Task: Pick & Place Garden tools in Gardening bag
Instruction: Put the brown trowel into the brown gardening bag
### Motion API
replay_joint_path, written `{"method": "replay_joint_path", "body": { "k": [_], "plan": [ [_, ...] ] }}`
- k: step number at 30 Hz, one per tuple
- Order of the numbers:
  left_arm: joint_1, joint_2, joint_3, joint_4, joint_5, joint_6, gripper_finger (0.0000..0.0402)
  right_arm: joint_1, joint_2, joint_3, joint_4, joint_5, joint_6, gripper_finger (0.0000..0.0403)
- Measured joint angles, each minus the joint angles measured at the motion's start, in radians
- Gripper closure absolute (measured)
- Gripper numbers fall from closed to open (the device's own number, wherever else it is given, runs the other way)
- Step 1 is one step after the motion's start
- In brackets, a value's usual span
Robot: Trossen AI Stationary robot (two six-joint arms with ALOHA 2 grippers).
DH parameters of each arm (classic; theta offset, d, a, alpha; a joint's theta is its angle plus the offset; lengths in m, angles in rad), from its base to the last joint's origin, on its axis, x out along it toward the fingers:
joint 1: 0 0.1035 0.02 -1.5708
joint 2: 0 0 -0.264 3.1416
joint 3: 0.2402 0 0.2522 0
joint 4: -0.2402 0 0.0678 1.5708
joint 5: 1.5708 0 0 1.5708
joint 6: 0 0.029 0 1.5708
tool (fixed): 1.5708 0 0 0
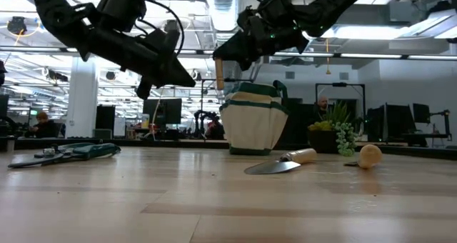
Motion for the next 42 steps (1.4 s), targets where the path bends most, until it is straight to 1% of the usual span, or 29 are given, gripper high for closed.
{"method": "replay_joint_path", "body": {
  "k": [4,7,12,16,23,31,42],
  "plan": [
    [0.008,0.029,-0.003,0.044,0.001,-0.017,0.0400,-0.025,0.000,0.000,-0.012,0.000,0.000,0.0342],
    [0.000,0.082,-0.001,0.099,0.003,-0.040,0.0400,-0.034,0.000,0.000,-0.014,-0.011,0.000,0.0342],
    [-0.001,0.162,-0.002,0.176,0.004,-0.095,0.0400,-0.023,0.000,0.000,-0.035,-0.034,-0.016,0.0342],
    [-0.001,0.204,0.008,0.226,0.004,-0.102,0.0401,-0.017,0.013,0.000,-0.065,-0.033,-0.041,0.0342],
    [-0.001,0.230,0.031,0.229,0.004,-0.102,0.0401,-0.012,0.015,0.000,-0.068,-0.021,-0.042,0.0342],
    [-0.001,0.230,0.032,0.228,0.002,-0.102,0.0401,-0.021,0.015,0.000,-0.098,0.011,-0.060,0.0342],
    [-0.001,0.230,0.032,0.228,0.002,-0.102,0.0401,-0.006,0.015,0.000,-0.123,0.045,-0.079,0.0342]
  ]
}}
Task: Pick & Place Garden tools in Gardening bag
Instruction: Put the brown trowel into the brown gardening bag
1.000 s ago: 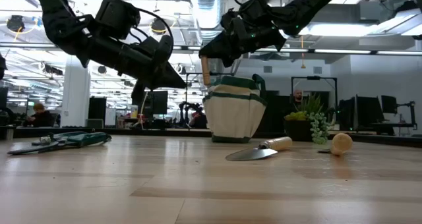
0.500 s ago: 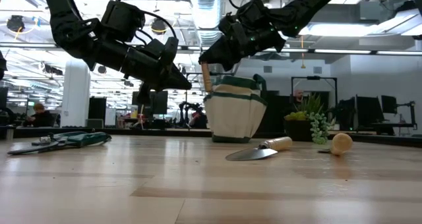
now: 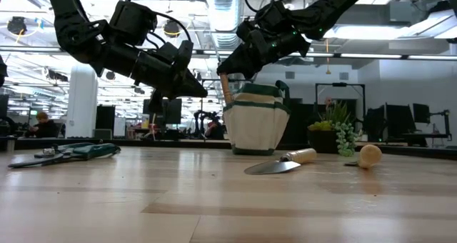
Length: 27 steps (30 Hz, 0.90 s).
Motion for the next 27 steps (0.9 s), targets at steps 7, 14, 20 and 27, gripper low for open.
{"method": "replay_joint_path", "body": {
  "k": [7,14,20,27],
  "plan": [
    [0.000,0.000,0.000,0.000,0.000,0.000,0.0401,0.001,-0.009,0.000,-0.038,0.001,0.000,0.0342],
    [0.000,0.000,0.000,0.000,0.000,0.000,0.0401,0.024,-0.009,0.006,-0.062,0.006,-0.007,0.0342],
    [0.000,0.000,0.000,0.000,0.001,0.000,0.0401,0.047,-0.009,0.057,-0.126,0.028,-0.044,0.0342],
    [0.000,0.000,0.000,0.000,0.001,0.000,0.0401,0.052,-0.009,0.121,-0.270,0.081,-0.091,0.0342]
  ]
}}
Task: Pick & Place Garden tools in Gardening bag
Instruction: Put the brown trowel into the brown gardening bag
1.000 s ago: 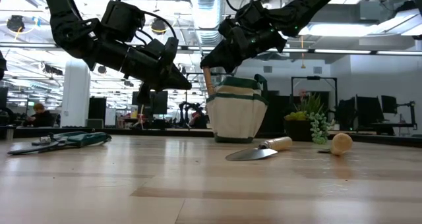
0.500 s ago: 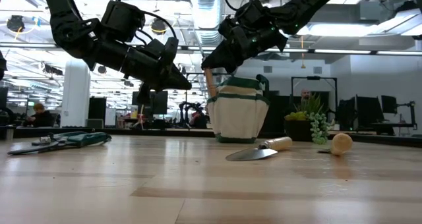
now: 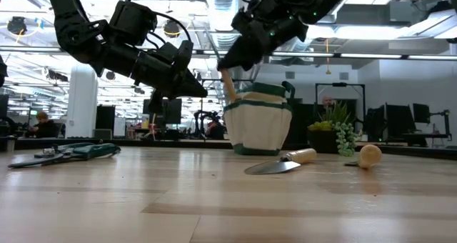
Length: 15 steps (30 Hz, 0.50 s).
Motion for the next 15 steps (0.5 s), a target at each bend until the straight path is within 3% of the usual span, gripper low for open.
{"method": "replay_joint_path", "body": {
  "k": [15],
  "plan": [
    [0.000,0.000,0.000,0.000,0.001,0.002,0.0401,0.033,0.008,-0.001,-0.059,0.049,-0.034,0.0343]
  ]
}}
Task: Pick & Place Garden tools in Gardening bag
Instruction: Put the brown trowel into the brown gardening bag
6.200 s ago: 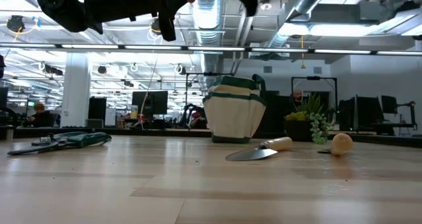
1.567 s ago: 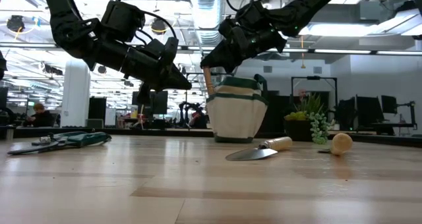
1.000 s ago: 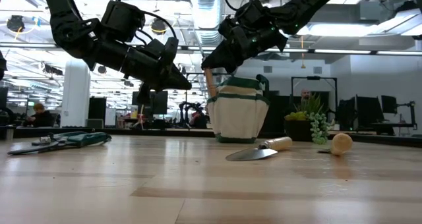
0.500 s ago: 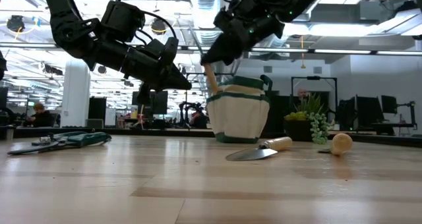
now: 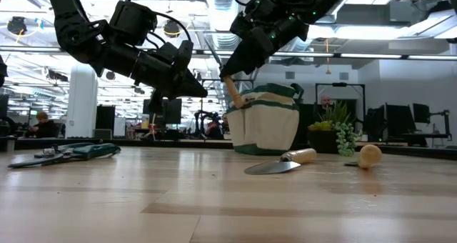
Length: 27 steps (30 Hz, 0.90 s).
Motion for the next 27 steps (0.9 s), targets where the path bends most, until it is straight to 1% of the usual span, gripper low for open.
{"method": "replay_joint_path", "body": {
  "k": [2,5,7,10,13,18,22,24,27],
  "plan": [
    [0.000,-0.003,0.000,-0.001,0.002,0.000,0.0401,0.008,0.000,0.000,0.022,-0.036,0.022,0.0342],
    [0.000,-0.033,0.001,-0.001,0.025,0.008,0.0401,0.023,-0.012,0.000,0.059,-0.124,0.084,0.0342],
    [0.000,-0.071,0.001,-0.012,0.036,0.020,0.0401,0.042,-0.024,0.000,0.063,-0.131,0.120,0.0343],
    [0.000,-0.163,0.001,-0.076,0.038,0.023,0.0401,0.085,-0.027,0.000,0.026,-0.081,0.162,0.0342],
    [0.000,-0.273,0.000,-0.184,0.031,0.033,0.0401,0.145,-0.022,0.000,-0.029,-0.006,0.141,0.0343],
    [0.000,-0.460,0.000,-0.373,-0.042,0.058,0.0401,0.240,-0.006,0.000,-0.069,0.086,0.077,0.0342],
    [0.000,-0.563,0.000,-0.443,-0.076,0.062,0.0401,0.271,0.010,-0.002,-0.061,0.131,0.073,0.0342],
    [0.000,-0.593,-0.001,-0.458,-0.048,0.065,0.0401,0.267,-0.005,0.009,-0.048,0.132,0.073,0.0343],
    [0.000,-0.622,-0.001,-0.453,0.058,0.103,0.0400,0.245,-0.045,0.037,-0.054,0.130,0.087,0.0343]
  ]
}}
